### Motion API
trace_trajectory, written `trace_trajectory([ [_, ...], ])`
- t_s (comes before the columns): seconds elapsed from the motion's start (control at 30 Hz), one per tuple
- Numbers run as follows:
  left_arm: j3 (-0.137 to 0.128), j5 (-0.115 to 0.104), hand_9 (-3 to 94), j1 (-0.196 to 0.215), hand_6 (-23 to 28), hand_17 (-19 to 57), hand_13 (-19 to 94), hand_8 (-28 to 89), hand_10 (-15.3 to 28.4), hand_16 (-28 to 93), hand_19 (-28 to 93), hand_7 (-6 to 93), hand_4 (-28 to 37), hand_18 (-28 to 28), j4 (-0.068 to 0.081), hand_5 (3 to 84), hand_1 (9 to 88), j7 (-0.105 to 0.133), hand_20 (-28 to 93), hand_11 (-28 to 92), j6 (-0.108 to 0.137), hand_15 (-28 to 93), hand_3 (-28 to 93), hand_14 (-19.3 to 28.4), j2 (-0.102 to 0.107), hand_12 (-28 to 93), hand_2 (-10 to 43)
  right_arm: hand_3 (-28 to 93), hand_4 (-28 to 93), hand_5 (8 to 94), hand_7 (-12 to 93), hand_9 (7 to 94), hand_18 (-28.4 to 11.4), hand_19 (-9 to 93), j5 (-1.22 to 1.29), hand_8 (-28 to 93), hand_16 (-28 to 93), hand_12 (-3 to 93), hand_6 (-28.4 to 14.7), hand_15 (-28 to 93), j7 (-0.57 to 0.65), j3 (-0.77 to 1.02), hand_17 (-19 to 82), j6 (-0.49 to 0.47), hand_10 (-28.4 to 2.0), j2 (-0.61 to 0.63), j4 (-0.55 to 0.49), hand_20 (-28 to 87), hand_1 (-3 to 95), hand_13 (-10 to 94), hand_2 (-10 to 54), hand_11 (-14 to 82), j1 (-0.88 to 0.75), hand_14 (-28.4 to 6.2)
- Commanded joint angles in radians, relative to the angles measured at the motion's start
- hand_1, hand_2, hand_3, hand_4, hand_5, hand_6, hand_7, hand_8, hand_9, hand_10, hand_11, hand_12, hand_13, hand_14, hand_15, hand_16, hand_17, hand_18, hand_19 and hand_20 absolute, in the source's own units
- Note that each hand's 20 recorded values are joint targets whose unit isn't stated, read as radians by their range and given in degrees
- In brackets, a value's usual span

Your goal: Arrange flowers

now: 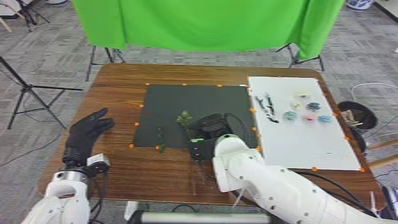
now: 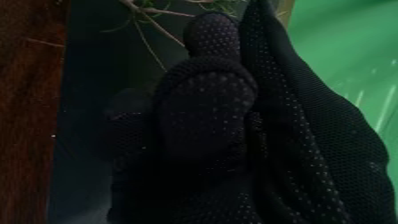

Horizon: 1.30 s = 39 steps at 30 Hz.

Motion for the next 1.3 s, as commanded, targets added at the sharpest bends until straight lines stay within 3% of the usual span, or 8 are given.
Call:
trace_trajectory([
  [0.03, -0.004, 0.005, 51.7, 0.012, 2.2, 10.7, 42, -8, 13.8, -2, 5, 13.4, -28.3, 11.4, 0.001, 49.1, 23.6, -0.009, 18, 20, -0.012, 23, 75, 16.4, -0.006, 12, 2.1, 59, -13, 76.9, 22, 93.7, -7.4, 78, -0.002, 7, 18, 20.8, -3.8, 52, -0.003, -0.005, 73, 0.004, -11.2, 0.007, -0.004, 37, 54.2, 94, -9.5, 27.2, -0.001, -1.2],
  [0.5, -0.003, 0.007, 51.6, 0.009, 2.2, 10.7, 42, -8, 13.8, -2, 5, 13.5, -27.2, 11.4, 0.003, 49.0, 24.7, -0.012, 18, 20, -0.016, 24, 75, 16.4, -0.005, 12, -0.1, 65, -14, 73.3, 21, 93.0, -7.6, 78, -0.001, 3, 19, 18.9, -3.1, 51, -0.018, -0.01, 73, 0.007, -11.5, 0.015, -0.006, 36, 44.4, 94, -9.5, 28.7, 0.001, -1.4],
  [0.73, -0.006, 0.008, 51.6, 0.014, 2.3, 10.7, 42, -8, 13.7, -2, 5, 13.5, -26.7, 11.4, 0.0, 49.2, 25.0, -0.013, 18, 20, -0.015, 23, 74, 16.4, -0.005, 12, -0.4, 68, -13, 72.6, 22, 92.6, -8.3, 80, -0.051, -8, 20, 19.1, -2.3, 50, -0.023, -0.032, 72, 0.0, -11.6, 0.029, -0.008, 35, 38.4, 94, -9.5, 29.1, 0.005, -1.8],
  [1.3, -0.01, 0.009, 51.7, 0.019, 2.2, 10.7, 42, -8, 13.8, -2, 5, 13.6, -26.6, 11.4, -0.001, 49.2, 25.1, -0.018, 18, 20, -0.022, 23, 74, 16.3, -0.003, 12, -0.5, 68, -13, 72.0, 21, 92.5, -8.9, 81, -0.079, -11, 20, 19.1, -2.1, 50, -0.012, -0.035, 71, -0.007, -11.7, 0.064, -0.013, 34, 37.4, 94, -9.5, 29.3, 0.006, -2.2],
])
